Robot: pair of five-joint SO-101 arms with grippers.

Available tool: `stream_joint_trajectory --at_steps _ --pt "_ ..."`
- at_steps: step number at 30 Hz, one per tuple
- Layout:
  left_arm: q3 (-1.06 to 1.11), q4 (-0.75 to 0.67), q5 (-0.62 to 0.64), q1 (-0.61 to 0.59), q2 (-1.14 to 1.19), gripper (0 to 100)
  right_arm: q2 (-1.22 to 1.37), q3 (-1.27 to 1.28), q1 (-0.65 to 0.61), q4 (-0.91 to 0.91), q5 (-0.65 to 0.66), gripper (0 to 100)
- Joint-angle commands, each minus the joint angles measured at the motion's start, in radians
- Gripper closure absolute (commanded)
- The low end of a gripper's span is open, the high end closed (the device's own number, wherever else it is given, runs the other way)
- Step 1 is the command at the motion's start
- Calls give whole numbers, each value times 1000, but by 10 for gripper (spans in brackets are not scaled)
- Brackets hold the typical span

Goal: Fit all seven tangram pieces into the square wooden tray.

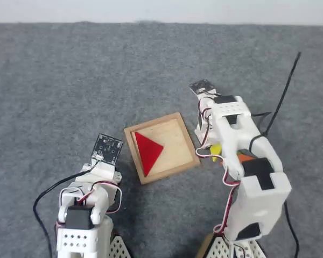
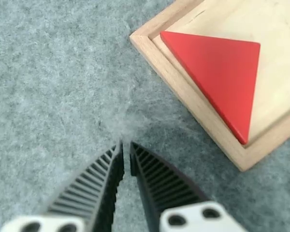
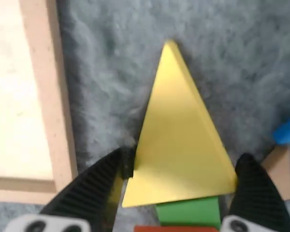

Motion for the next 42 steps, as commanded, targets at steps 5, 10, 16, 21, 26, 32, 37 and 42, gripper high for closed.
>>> stream_joint_trajectory --at_steps 5,10,16,21,26,32,37,42 --pt "-10 3 -8 -5 -17 978 -1 -18 -36 -4 -3 693" --pt "-10 3 -8 -5 -17 978 -47 -20 -24 -2 -12 812" --pt "-10 3 -8 -5 -17 978 -186 -18 -10 7 -54 969" --pt "-10 3 -8 -5 -17 978 -239 2 -13 7 -57 991" --pt "-10 3 -8 -5 -17 978 -268 8 -10 8 -68 991" --pt "-10 3 -8 -5 -17 978 -394 -20 -82 73 -114 991" --pt "-10 3 -8 -5 -17 978 -464 -6 -285 74 130 991" --pt "-10 3 -8 -5 -17 978 -409 29 -406 73 331 991"
